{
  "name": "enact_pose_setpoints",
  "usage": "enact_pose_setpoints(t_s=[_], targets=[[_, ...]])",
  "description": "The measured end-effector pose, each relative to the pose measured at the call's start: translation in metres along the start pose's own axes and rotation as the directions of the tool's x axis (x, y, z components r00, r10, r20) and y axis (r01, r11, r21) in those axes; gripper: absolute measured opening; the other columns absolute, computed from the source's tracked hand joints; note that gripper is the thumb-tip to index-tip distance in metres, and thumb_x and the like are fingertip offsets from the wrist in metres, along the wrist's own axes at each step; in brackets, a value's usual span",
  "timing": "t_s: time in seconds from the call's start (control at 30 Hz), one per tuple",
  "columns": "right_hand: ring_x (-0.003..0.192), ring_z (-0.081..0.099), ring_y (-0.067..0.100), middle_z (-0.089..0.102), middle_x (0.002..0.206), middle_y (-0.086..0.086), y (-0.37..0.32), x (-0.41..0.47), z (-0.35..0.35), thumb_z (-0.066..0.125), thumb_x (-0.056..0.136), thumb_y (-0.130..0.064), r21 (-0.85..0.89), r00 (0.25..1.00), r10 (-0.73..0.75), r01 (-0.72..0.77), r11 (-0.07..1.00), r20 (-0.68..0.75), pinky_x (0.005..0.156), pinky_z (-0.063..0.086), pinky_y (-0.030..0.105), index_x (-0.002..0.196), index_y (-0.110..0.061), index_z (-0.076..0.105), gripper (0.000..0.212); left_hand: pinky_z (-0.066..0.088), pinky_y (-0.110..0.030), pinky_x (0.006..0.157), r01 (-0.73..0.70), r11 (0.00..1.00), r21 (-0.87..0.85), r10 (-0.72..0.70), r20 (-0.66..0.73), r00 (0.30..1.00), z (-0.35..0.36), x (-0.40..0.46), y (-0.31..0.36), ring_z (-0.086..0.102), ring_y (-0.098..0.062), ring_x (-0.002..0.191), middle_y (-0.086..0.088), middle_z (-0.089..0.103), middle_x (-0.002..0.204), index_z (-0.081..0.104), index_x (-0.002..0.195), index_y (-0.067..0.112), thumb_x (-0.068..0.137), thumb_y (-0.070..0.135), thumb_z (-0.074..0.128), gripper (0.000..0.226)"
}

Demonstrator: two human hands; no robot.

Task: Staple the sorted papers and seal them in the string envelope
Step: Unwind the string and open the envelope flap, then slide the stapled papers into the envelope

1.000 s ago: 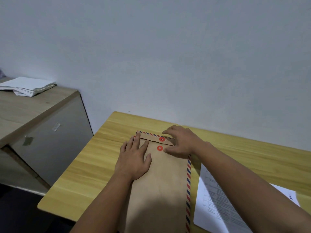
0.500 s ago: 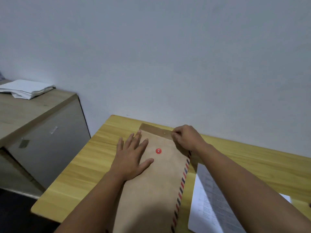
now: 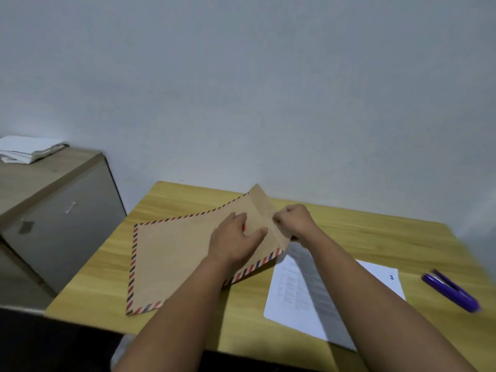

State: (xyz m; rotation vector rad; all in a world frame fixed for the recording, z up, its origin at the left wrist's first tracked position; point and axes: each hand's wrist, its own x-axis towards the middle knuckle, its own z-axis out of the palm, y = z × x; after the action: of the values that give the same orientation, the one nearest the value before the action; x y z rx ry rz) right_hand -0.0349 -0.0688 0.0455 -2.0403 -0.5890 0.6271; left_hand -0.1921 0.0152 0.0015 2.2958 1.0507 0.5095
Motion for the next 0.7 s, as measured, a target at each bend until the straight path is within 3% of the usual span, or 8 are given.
enact_pose_setpoints(t_s=[0.07,0.13,0.27,0.33,0.43,0.5,0.6,0.7], targets=[[0.073,0.067,0.031,0.069,0.086,0.026,0.01,-0.018,-0.008,0.066,0.086,-0.003,0.138,0.996,0.067,-0.074,0.988,0.06,0.067,0.061,0.044,0.085,-0.006,0.063,0.004,0.047,-0.052,0.102,0.043,0.995,-0.09,-0.036,0.076,0.996,0.015,-0.011,0.014,0.053,-0.024,0.124,0.003,0.058,0.132,0.055,0.135,0.031,0.076,0.085,0.047,0.08],[0.073,0.067,0.029,0.07,0.092,0.022,0.021,-0.034,-0.016,0.065,0.089,0.002,0.229,0.991,0.098,-0.117,0.966,0.095,0.067,0.06,0.041,0.092,-0.006,0.064,0.008,0.033,-0.058,0.114,0.063,0.994,-0.093,-0.051,0.123,0.991,0.026,-0.022,0.023,0.034,-0.029,0.143,0.0,0.045,0.152,0.045,0.148,0.03,0.074,0.078,0.048,0.089],[0.074,0.07,0.023,0.076,0.099,0.012,0.041,-0.057,-0.025,0.06,0.093,0.004,0.222,0.989,0.076,-0.104,0.97,0.128,0.064,0.058,0.034,0.109,-0.013,0.069,0.025,0.003,-0.062,0.123,0.086,0.994,-0.061,-0.075,0.163,0.984,0.036,-0.046,0.036,-0.001,-0.035,0.157,-0.003,0.016,0.17,0.024,0.159,0.03,0.077,0.052,0.055,0.091],[0.08,0.073,0.026,0.076,0.105,0.013,0.049,-0.062,-0.023,0.06,0.091,0.002,0.175,0.991,0.059,-0.079,0.981,0.118,0.064,0.061,0.035,0.119,-0.015,0.067,0.033,0.008,-0.064,0.122,0.083,0.996,-0.043,-0.075,0.153,0.985,0.039,-0.054,0.04,0.005,-0.039,0.155,-0.006,0.023,0.165,0.023,0.157,0.028,0.077,0.036,0.055,0.086],[0.093,0.076,0.032,0.075,0.112,0.014,0.056,-0.065,-0.017,0.061,0.086,-0.003,0.099,0.998,0.02,-0.026,0.995,0.059,0.078,0.066,0.049,0.129,-0.015,0.064,0.045,0.031,-0.057,0.113,0.129,0.99,-0.064,-0.119,0.139,0.983,0.043,-0.065,0.044,0.034,-0.045,0.139,-0.012,0.045,0.143,0.035,0.143,0.023,0.081,0.014,0.05,0.065],[0.094,0.075,0.03,0.074,0.116,0.012,0.058,-0.068,-0.012,0.064,0.084,-0.009,0.029,1.0,-0.011,0.01,1.0,0.022,0.079,0.066,0.047,0.136,-0.017,0.061,0.052,0.048,-0.051,0.095,0.092,0.995,-0.024,-0.089,0.096,0.991,0.043,-0.071,0.046,0.051,-0.041,0.118,-0.013,0.057,0.128,0.04,0.136,0.02,0.083,0.006,0.048,0.056],[0.093,0.075,0.028,0.073,0.119,0.009,0.06,-0.072,-0.005,0.067,0.084,-0.016,-0.064,0.999,-0.046,0.044,0.997,-0.024,0.078,0.065,0.043,0.141,-0.019,0.056,0.058,0.051,-0.042,0.069,0.02,0.999,0.027,-0.021,0.029,0.999,0.036,-0.076,0.047,0.063,-0.036,0.098,-0.01,0.068,0.113,0.047,0.132,0.019,0.087,0.005,0.051,0.047],[0.078,0.075,0.026,0.071,0.12,0.008,0.061,-0.076,-0.001,0.063,0.093,-0.015,-0.079,0.995,-0.064,0.059,0.995,-0.073,0.053,0.06,0.031,0.148,-0.021,0.051,0.056,0.054,-0.042,0.067,-0.004,0.996,0.09,0.005,-0.007,1.0,0.025,-0.076,0.042,0.066,-0.033,0.091,-0.006,0.071,0.108,0.041,0.142,0.026,0.089,0.016,0.058,0.057]])
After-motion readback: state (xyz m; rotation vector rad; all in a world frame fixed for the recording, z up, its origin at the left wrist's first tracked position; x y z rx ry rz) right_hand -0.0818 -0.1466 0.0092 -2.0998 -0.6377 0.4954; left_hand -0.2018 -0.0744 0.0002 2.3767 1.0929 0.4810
